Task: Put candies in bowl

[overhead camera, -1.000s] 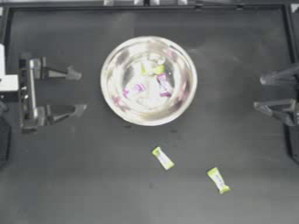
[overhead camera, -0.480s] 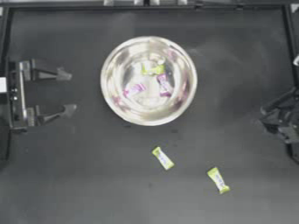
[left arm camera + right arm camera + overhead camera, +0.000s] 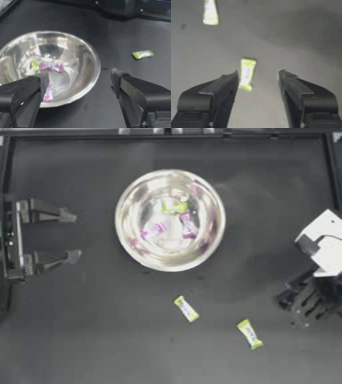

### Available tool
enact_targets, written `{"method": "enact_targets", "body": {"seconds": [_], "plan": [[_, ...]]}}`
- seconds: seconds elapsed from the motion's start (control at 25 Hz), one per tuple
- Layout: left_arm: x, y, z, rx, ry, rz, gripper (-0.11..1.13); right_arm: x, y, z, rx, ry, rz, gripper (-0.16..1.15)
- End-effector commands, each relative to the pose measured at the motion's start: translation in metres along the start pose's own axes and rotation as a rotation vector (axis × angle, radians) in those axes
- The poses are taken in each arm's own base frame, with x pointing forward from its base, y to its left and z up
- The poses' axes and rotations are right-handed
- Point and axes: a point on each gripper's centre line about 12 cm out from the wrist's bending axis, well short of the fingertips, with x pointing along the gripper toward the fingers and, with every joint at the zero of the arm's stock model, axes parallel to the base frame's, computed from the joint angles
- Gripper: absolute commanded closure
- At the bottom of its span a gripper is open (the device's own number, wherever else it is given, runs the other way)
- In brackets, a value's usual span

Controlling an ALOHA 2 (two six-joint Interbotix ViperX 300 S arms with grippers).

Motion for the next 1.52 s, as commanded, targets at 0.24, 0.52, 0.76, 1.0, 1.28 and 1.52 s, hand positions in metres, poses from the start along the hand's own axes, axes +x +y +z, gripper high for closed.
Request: {"method": "enact_targets", "body": {"seconds": [0.24, 0.52, 0.76, 1.0, 1.28, 1.52], "plan": [[-0.004, -0.001, 0.004, 0.003, -0.033, -0.005, -0.01, 0.019, 0.033, -0.018, 0.007, 0.092, -0.034, -0.04], [-0.008, 0.0, -0.001, 0.003, -0.032, -0.005, -0.01, 0.041, 0.059, -0.028, -0.033, 0.126, -0.114, -0.04], [-0.008, 0.0, -0.001, 0.001, -0.032, -0.003, -0.01, 0.066, 0.069, -0.038, -0.054, 0.143, -0.19, -0.04], [-0.008, 0.0, -0.001, 0.001, -0.032, -0.003, -0.01, 0.083, 0.064, -0.045, -0.054, 0.15, -0.227, -0.04], [-0.007, 0.0, -0.002, 0.0, -0.029, -0.005, -0.01, 0.103, 0.052, -0.054, 0.01, 0.136, -0.182, -0.04], [-0.007, 0.0, -0.001, 0.002, -0.03, -0.005, -0.01, 0.119, 0.05, -0.059, 0.001, 0.139, -0.188, -0.04]]}}
